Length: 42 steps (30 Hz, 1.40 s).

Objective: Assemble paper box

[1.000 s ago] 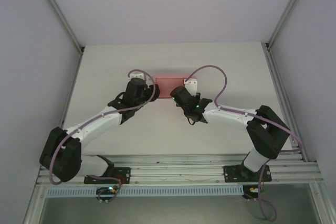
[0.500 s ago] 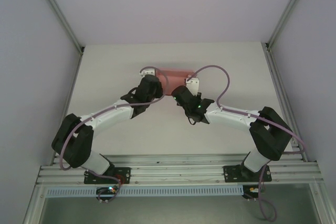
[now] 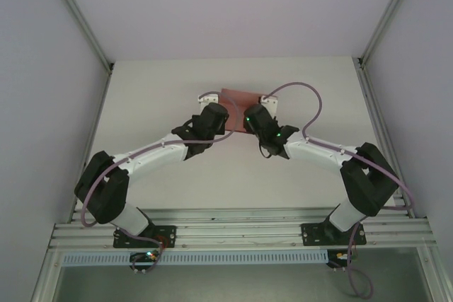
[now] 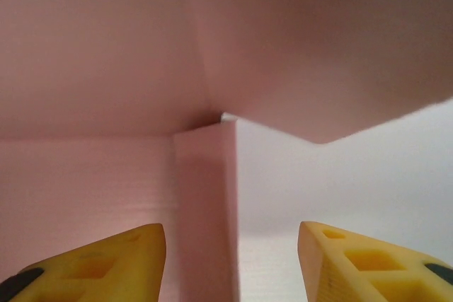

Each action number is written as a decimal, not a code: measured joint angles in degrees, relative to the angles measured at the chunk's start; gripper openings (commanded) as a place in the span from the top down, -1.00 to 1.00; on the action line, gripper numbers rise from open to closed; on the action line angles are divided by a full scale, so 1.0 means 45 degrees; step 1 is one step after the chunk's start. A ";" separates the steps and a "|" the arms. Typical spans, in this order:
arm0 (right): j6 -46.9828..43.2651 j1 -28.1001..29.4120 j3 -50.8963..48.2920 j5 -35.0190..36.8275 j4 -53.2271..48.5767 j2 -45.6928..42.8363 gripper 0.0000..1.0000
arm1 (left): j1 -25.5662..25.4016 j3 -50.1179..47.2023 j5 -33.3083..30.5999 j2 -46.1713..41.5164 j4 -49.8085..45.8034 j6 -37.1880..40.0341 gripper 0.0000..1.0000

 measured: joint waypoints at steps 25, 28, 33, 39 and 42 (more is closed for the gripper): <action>-0.0228 -0.0525 -0.1146 -0.2341 0.2346 0.0680 0.37 | 0.0000 0.0000 0.0204 -0.0083 -0.0029 -0.0058 1.00; -0.0287 -0.0525 -0.1005 -0.2297 0.2055 0.0680 0.29 | 0.0000 0.0000 0.0185 -0.0083 -0.0039 -0.0058 1.00; -0.0427 -0.0525 -0.0976 -0.2322 0.1685 0.0447 0.13 | 0.0044 0.0141 0.0151 -0.0063 -0.0272 -0.0063 1.00; -0.0476 -0.0651 -0.1025 -0.2453 0.1642 -0.0262 0.13 | 0.0160 0.0180 0.0155 -0.0015 -0.0457 -0.0068 1.00; -0.0466 -0.0801 -0.1117 -0.2720 0.1851 -0.0403 0.19 | 0.0170 0.0180 0.0160 -0.0015 -0.0549 -0.0107 1.00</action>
